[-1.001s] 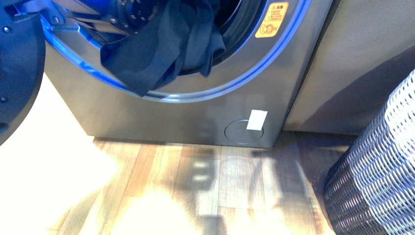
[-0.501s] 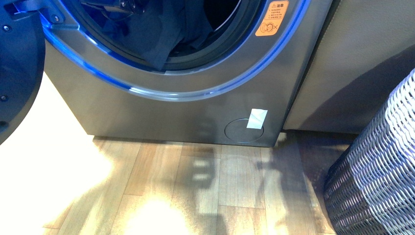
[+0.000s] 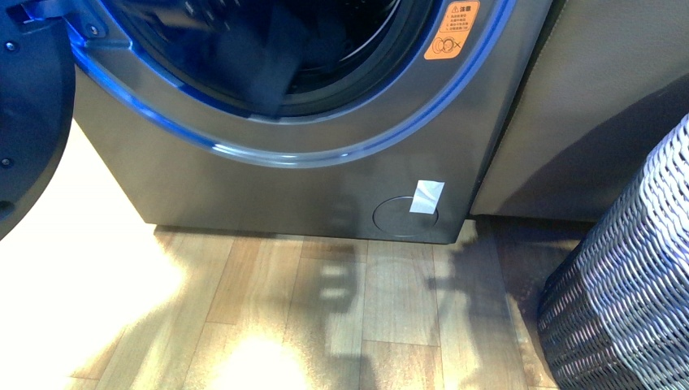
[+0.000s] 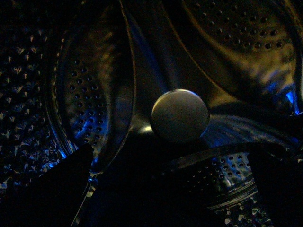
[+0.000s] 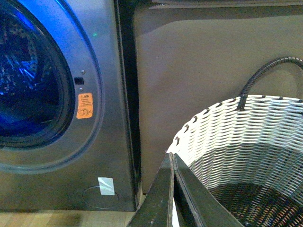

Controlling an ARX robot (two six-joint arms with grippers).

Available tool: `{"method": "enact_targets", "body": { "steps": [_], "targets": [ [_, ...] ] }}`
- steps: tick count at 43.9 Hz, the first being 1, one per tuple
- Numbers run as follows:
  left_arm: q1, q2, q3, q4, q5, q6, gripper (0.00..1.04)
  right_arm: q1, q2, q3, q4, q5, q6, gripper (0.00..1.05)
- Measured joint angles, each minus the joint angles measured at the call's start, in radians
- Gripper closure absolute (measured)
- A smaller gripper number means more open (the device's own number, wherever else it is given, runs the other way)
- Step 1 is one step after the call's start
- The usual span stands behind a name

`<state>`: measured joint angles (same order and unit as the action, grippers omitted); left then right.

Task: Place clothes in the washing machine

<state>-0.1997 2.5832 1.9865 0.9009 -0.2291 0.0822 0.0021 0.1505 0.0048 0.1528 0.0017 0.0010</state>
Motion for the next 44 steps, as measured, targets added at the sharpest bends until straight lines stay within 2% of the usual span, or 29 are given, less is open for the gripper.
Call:
{"method": "enact_targets", "body": {
  "steps": [2,6,19,26,44],
  "targets": [
    [0.001,-0.019,-0.034,0.015,0.005,-0.006,0.07,0.0,-0.054,0.0,-0.08,0.0,0.0,1.02],
    [0.005,-0.05,-0.118,0.053,0.023,-0.016,0.06,0.0,-0.128,0.0,-0.145,0.0,0.0,1.02],
    [0.01,-0.146,-0.461,0.19,0.084,-0.065,0.06,0.0,-0.146,0.0,-0.151,0.0,0.0,1.02],
    [0.01,-0.284,-0.661,0.257,0.132,-0.093,0.06,0.0,-0.146,0.0,-0.151,0.0,0.0,1.02],
    [0.017,-0.686,-1.127,0.28,0.277,-0.14,0.06,0.0,-0.146,0.0,-0.151,0.0,0.0,1.02]
  ]
}}
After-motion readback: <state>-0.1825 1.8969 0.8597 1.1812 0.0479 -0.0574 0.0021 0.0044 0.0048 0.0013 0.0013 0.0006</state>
